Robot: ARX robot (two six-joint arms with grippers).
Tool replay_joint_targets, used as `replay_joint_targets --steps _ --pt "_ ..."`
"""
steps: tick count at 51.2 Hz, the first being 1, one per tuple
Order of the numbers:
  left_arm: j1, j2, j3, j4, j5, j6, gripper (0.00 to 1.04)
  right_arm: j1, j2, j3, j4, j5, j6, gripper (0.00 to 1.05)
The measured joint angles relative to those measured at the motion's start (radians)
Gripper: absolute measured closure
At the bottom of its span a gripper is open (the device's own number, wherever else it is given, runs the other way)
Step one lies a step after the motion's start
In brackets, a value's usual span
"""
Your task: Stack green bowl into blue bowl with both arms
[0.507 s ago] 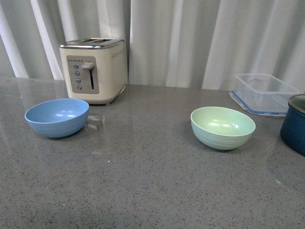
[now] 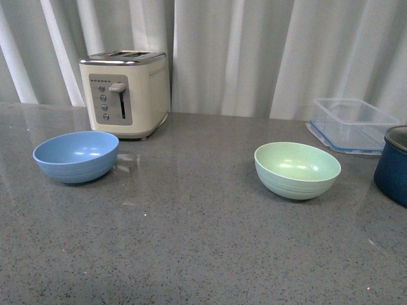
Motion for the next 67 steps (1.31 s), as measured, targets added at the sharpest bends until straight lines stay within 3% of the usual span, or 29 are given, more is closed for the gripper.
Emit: replay_joint_targets --steps 2,5,7,18,39,50,67 --pt "-0.027 0.029 0.004 -0.014 -0.129 0.027 0.07 0.000 0.000 0.000 0.000 0.000 0.000 0.10" --pt "-0.034 0.087 0.015 -0.003 -0.224 0.036 0.07 0.000 0.000 0.000 0.000 0.001 0.000 0.10" --pt "-0.035 0.123 0.022 0.011 -0.234 0.039 0.07 0.000 -0.001 0.000 0.000 0.000 0.000 0.10" --pt "0.018 0.328 0.134 0.106 -0.166 0.019 0.07 0.000 -0.001 0.000 0.000 0.000 0.000 0.10" --pt "0.138 0.750 0.524 0.167 0.039 -0.226 0.07 0.000 -0.001 0.000 0.000 0.000 0.000 0.10" --pt "0.142 0.958 0.724 0.128 0.045 -0.322 0.07 0.000 -0.001 0.000 0.000 0.000 0.000 0.10" --pt "0.147 1.370 1.059 -0.057 0.041 -0.399 0.07 0.000 -0.001 0.000 0.000 0.000 0.000 0.10"
